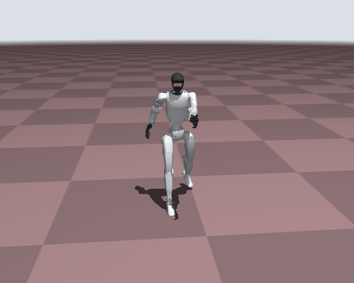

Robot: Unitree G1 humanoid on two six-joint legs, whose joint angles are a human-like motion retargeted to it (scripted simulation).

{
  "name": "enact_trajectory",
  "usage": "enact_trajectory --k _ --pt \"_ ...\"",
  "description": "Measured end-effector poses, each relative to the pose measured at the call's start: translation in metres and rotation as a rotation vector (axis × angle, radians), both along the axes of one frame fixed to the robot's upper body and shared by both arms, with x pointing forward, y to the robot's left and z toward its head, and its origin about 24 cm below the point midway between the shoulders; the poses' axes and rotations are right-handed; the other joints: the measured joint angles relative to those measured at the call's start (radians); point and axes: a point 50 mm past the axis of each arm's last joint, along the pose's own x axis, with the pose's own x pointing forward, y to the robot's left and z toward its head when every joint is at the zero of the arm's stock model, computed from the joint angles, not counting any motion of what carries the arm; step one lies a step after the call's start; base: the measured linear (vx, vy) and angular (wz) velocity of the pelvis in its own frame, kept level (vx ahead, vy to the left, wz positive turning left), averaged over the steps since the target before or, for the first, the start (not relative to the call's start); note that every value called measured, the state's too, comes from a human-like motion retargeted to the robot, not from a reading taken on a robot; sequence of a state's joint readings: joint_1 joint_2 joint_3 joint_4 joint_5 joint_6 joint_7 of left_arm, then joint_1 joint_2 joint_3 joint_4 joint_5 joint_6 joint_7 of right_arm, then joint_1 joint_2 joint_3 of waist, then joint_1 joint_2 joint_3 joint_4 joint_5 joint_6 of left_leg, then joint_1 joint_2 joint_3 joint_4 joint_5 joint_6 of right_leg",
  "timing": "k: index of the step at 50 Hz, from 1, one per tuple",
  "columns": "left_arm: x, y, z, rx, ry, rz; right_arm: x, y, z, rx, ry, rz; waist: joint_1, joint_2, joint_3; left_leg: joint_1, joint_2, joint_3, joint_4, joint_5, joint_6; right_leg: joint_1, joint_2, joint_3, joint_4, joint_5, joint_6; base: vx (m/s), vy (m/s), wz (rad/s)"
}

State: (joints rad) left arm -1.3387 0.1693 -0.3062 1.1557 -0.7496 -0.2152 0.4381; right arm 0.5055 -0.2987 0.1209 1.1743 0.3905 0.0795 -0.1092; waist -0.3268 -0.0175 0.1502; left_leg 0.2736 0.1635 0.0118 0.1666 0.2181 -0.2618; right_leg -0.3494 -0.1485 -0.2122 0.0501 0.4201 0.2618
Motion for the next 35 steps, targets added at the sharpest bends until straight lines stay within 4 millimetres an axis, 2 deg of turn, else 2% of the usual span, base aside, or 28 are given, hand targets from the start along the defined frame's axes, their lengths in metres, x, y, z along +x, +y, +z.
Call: enact_trajectory --k 2,3,5,7,8,10,12,13,15,17,18,20,22,23,25,27,28,29,30,31,32,33,34,35 --pt "-0.012 -0.029 0.102 0.13 -0.221 -0.07 -0.011 0.035 -0.007 0.193 0.09 0.067 0.106 -0.002 0.104 -0.053 -0.019 0.013 -0.046 -0.078 0.001 0.11 0.044 -0.02 -0.017 -0.073 0.0 0.0 -0.17 -1.73" --pt "-0.022 -0.035 0.14 0.24 -0.294 -0.058 -0.023 0.05 -0.005 0.29 0.149 0.175 0.15 0.006 0.114 -0.117 -0.026 0.019 -0.035 -0.109 0.003 0.146 0.055 -0.014 0.018 -0.105 0.0 0.01 0.02 -1.74" --pt "-0.05 -0.038 0.208 0.326 -0.389 -0.004 -0.044 0.076 0.0 0.544 0.255 0.455 0.256 0.019 0.112 -0.218 -0.064 0.039 -0.108 -0.1 0.061 0.203 0.06 0.018 0.098 -0.12 0.0 -0.03 0.15 -1.93" --pt "-0.078 -0.019 0.253 0.328 -0.567 0.085 -0.055 0.075 0.007 0.621 0.286 0.507 0.31 0.057 0.086 -0.354 -0.078 0.097 -0.128 -0.182 0.109 0.25 0.039 0.029 0.202 -0.156 0.0 -0.05 0.25 -1.88" --pt "-0.098 -0.016 0.279 0.351 -0.666 0.103 -0.057 0.078 0.009 0.689 0.277 0.456 0.343 0.065 0.088 -0.419 -0.081 0.131 -0.139 -0.226 0.125 0.273 0.021 0.026 0.261 -0.184 0.0 -0.04 0.22 -1.82" --pt "-0.142 -0.007 0.322 0.396 -0.857 0.159 -0.056 0.074 0.011 0.707 0.242 0.364 0.396 0.062 0.087 -0.533 -0.072 0.225 -0.173 -0.295 0.13 0.324 -0.021 0.007 0.361 -0.233 0.0 -0.04 0.12 -1.89" --pt "-0.183 0.011 0.352 0.523 -0.992 0.242 -0.065 0.059 0.018 0.681 0.264 0.297 0.433 0.055 0.062 -0.647 -0.039 0.317 -0.186 -0.345 0.112 0.38 -0.046 0.01 0.389 -0.251 0.0 -0.03 -0.07 -2.14" --pt "-0.193 0.026 0.359 0.557 -1.008 0.299 -0.077 0.046 0.025 0.626 0.317 0.281 0.439 0.042 0.016 -0.72 -0.001 0.328 -0.137 -0.359 0.105 0.419 -0.039 0.027 0.363 -0.241 0.0 -0.03 -0.14 -2.38" --pt "-0.224 0.048 0.376 0.661 -1.055 0.412 -0.083 0.022 0.032 0.529 0.362 0.302 0.477 0.011 -0.041 -0.901 0.038 0.275 0.034 -0.244 0.107 0.473 -0.075 0.092 0.313 -0.264 0.0 -0.1 -0.01 -2.15" --pt "-0.263 0.07 0.393 0.699 -1.086 0.548 -0.07 -0.007 0.032 0.38 0.379 0.318 0.454 -0.076 -0.045 -1.114 -0.012 0.273 0.368 -0.172 0.158 0.517 -0.254 0.101 0.318 -0.468 -0.013 -0.21 0.2 -0.99" --pt "-0.284 0.072 0.402 0.717 -1.104 0.607 -0.056 -0.015 0.027 0.309 0.364 0.322 0.441 -0.111 -0.023 -1.22 0.024 0.275 0.598 -0.225 0.147 0.531 -0.299 0.078 0.373 -0.621 -0.041 -0.25 0.0 -0.75" --pt "-0.336 0.065 0.416 0.768 -1.216 0.68 -0.002 -0.022 0.006 0.149 0.247 0.319 0.447 -0.151 0.068 -1.372 0.116 0.259 0.929 -0.313 0.111 0.478 -0.365 0.075 0.61 -0.921 -0.103 -0.29 -0.13 -0.74" --pt "-0.353 0.046 0.41 0.745 -1.394 0.59 0.071 -0.019 -0.012 0.018 0.064 0.292 0.463 -0.183 0.132 -1.456 0.144 0.25 1.069 -0.345 0.117 0.401 -0.422 0.102 0.833 -1.072 -0.131 -0.22 -0.07 -0.07" --pt "-0.345 0.039 0.402 0.7 -1.45 0.503 0.114 -0.015 -0.017 -0.035 -0.036 0.275 0.466 -0.189 0.158 -1.482 0.142 0.24 1.116 -0.356 0.123 0.396 -0.434 0.105 0.897 -1.103 -0.125 -0.06 -0.01 0.4" --pt "-0.3 0.033 0.369 0.653 -1.442 0.311 0.203 -0.005 -0.013 -0.076 -0.257 0.254 0.484 -0.174 0.196 -1.489 0.127 0.216 1.177 -0.374 0.12 0.458 -0.436 0.076 0.923 -1.109 -0.103 0.11 0.05 0.51" --pt "-0.222 0.037 0.303 0.654 -1.277 0.112 0.292 0.007 0.011 -0.079 -0.519 0.25 0.539 -0.165 0.199 -1.419 0.112 0.228 1.156 -0.386 0.104 0.537 -0.427 0.062 0.848 -1.029 -0.092 0.28 0.08 0.1" --pt "-0.182 0.046 0.258 0.65 -1.138 0.032 0.333 0.015 0.029 -0.092 -0.646 0.245 0.571 -0.171 0.181 -1.369 0.105 0.25 1.113 -0.383 0.096 0.552 -0.424 0.078 0.802 -0.96 -0.091 0.35 0.09 -0.24" --pt "-0.148 0.059 0.205 0.667 -0.974 -0.021 0.37 0.023 0.051 -0.113 -0.776 0.239 0.599 -0.175 0.151 -1.313 0.097 0.273 1.045 -0.369 0.092 0.552 -0.413 0.101 0.753 -0.862 -0.094 0.37 0.08 -0.38" --pt "-0.122 0.077 0.145 0.692 -0.796 -0.059 0.404 0.033 0.077 -0.135 -0.909 0.227 0.626 -0.179 0.114 -1.252 0.088 0.297 0.965 -0.35 0.091 0.546 -0.398 0.13 0.702 -0.75 -0.099 0.38 0.07 -0.47" --pt "-0.104 0.096 0.08 0.783 -0.596 -0.081 0.431 0.042 0.103 -0.166 -1.043 0.222 0.649 -0.176 0.059 -1.189 0.082 0.312 0.856 -0.319 0.087 0.525 -0.371 0.148 0.656 -0.62 -0.099 0.37 0.06 -0.52" --pt "-0.099 0.116 0.012 0.881 -0.379 -0.108 0.456 0.051 0.131 -0.195 -1.163 0.243 0.669 -0.164 0.008 -1.114 0.075 0.321 0.73 -0.279 0.077 0.505 -0.334 0.166 0.609 -0.49 -0.09 0.35 0.04 -0.53" --pt "-0.104 0.136 -0.058 0.996 -0.139 -0.146 0.477 0.059 0.161 -0.229 -1.257 0.331 0.685 -0.135 -0.035 -1.019 0.066 0.315 0.567 -0.222 0.054 0.49 -0.277 0.182 0.561 -0.359 -0.064 0.32 0.06 -0.33" --pt "-0.119 0.153 -0.126 1.043 0.104 -0.185 0.496 0.064 0.195 -0.284 -1.374 0.34 0.691 -0.09 -0.066 -0.901 0.051 0.301 0.351 -0.129 0.028 0.483 -0.202 0.204 0.511 -0.27 -0.034 0.27 0.07 -0.04" --pt "-0.146 0.165 -0.192 1.053 0.346 -0.232 0.512 0.069 0.232 -0.344 -1.502 0.304 0.692 -0.038 -0.093 -0.771 0.035 0.283 0.11 -0.019 0.0 0.481 -0.118 0.228 0.46 -0.203 -0.001 0.16 0.1 0.59"
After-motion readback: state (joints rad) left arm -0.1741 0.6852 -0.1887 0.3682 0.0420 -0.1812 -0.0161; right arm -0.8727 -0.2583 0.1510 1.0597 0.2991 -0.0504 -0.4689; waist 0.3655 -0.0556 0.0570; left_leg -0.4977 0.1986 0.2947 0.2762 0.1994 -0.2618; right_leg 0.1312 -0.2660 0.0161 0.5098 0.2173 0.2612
